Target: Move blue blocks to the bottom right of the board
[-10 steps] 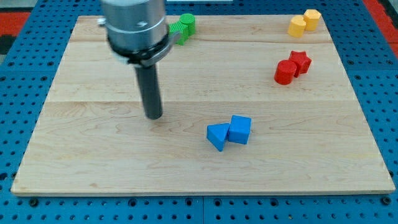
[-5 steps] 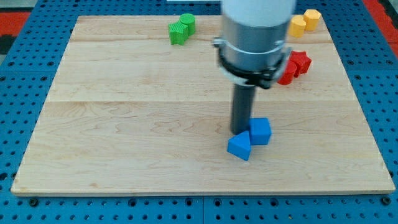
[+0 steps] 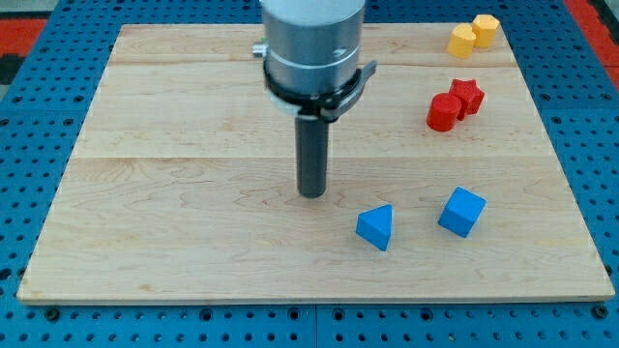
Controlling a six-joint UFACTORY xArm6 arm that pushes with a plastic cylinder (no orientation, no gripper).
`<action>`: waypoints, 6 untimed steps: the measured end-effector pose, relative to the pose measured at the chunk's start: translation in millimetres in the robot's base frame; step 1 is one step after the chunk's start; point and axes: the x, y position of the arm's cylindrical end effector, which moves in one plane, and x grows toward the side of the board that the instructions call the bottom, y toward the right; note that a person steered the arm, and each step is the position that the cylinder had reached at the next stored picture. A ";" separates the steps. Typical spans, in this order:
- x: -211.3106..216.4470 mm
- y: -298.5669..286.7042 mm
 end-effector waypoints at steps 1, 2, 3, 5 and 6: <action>56.2 3.4; 52.6 30.7; 33.2 41.2; 32.1 105.1; 27.3 31.9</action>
